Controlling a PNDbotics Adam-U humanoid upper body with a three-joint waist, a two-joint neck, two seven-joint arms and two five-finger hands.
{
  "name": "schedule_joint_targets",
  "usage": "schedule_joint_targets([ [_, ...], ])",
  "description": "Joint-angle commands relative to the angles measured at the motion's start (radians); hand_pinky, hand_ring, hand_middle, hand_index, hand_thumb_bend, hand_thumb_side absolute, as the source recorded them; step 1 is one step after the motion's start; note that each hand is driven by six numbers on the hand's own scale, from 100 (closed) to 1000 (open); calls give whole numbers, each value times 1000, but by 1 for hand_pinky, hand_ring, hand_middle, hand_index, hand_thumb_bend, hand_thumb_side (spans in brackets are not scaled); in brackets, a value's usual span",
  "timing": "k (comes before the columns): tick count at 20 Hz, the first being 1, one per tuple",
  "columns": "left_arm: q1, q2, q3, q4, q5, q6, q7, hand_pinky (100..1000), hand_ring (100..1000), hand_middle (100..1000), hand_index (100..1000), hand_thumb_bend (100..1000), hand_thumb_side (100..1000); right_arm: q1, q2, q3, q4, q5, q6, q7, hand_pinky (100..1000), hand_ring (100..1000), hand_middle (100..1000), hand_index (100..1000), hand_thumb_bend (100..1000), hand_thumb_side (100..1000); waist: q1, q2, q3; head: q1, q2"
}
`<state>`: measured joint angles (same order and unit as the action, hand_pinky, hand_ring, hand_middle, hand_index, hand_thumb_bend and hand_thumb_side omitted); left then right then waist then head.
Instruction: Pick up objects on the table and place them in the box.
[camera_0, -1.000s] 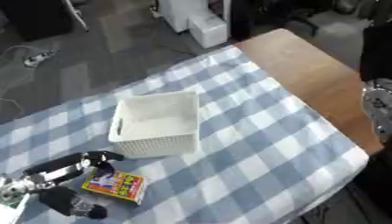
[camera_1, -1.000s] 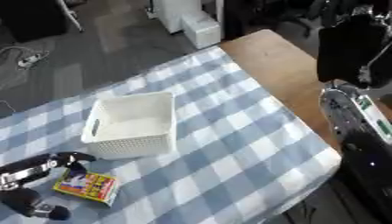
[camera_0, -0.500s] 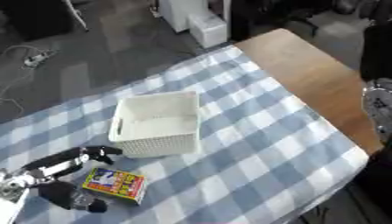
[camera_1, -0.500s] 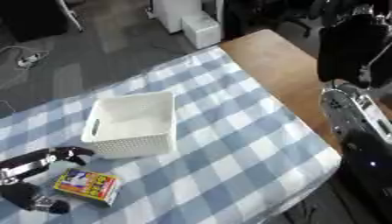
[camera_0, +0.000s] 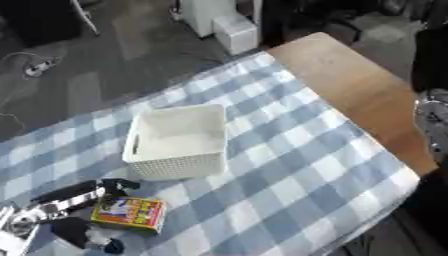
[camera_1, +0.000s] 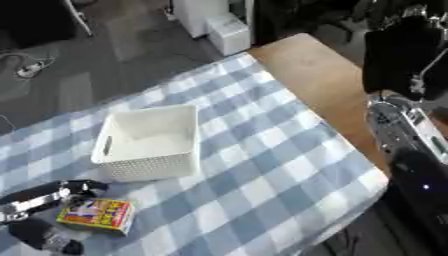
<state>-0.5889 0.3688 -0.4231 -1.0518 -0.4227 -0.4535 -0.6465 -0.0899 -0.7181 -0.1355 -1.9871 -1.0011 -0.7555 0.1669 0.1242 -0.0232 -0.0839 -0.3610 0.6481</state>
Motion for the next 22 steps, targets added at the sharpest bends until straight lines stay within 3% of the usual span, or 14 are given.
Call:
schedule_joint_targets([
  [1, -14, 31, -11, 1, -25, -279, -261, 914, 854, 937, 1000, 948, 476, -17, -31, -10, -13, -8, 6, -3, 427, 357, 401, 599, 100, 1000, -6, -8, 0, -2, -14],
  [2, -17, 38, -16, 5, -38, -286, -261, 922, 866, 950, 1000, 963, 432, -17, -31, -10, -13, -8, 7, -3, 427, 356, 401, 599, 100, 1000, -6, -9, 0, -3, -12],
  [5, -36, 59, -29, 24, -85, -306, -261, 931, 878, 962, 1000, 946, 408, -15, -31, -9, -13, -8, 8, -1, 427, 356, 401, 599, 100, 1000, -5, -9, 1, -3, -8],
  [9, -66, 74, -42, 59, -156, -339, -261, 934, 881, 963, 1000, 863, 377, -14, -32, -9, -13, -9, 6, 1, 427, 357, 401, 599, 100, 1000, -4, -10, 1, -1, -6],
  [12, -77, 71, -38, 72, -184, -362, -261, 785, 811, 934, 1000, 830, 367, -15, -32, -9, -13, -10, 6, 0, 427, 357, 401, 599, 100, 1000, -4, -10, 0, 1, -6],
  [15, -81, 64, -24, 64, -187, -369, -261, 611, 740, 890, 939, 792, 360, -17, -33, -9, -13, -11, 9, -1, 427, 357, 401, 598, 100, 1000, -3, -11, -1, 1, -6],
  [17, -82, 60, -14, 44, -175, -370, -261, 437, 637, 840, 885, 759, 356, -19, -34, -10, -13, -13, 11, -2, 427, 357, 401, 598, 100, 1000, -3, -11, -2, 0, -8],
  [18, -81, 59, -9, 30, -164, -372, -258, 286, 563, 798, 850, 719, 349, -19, -34, -11, -13, -13, 12, -3, 427, 357, 401, 598, 100, 1000, -3, -11, -3, -1, -9],
  [20, -76, 60, 0, -7, -132, -379, -238, 148, 500, 736, 783, 671, 323, -21, -35, -12, -13, -15, 13, -5, 427, 357, 401, 598, 100, 1000, -2, -12, -3, -3, -10],
  [22, -72, 66, 4, -43, -110, -386, -208, 100, 467, 691, 744, 676, 307, -21, -36, -13, -13, -16, 14, -6, 427, 357, 401, 598, 100, 1000, -2, -12, -3, -4, -11],
])
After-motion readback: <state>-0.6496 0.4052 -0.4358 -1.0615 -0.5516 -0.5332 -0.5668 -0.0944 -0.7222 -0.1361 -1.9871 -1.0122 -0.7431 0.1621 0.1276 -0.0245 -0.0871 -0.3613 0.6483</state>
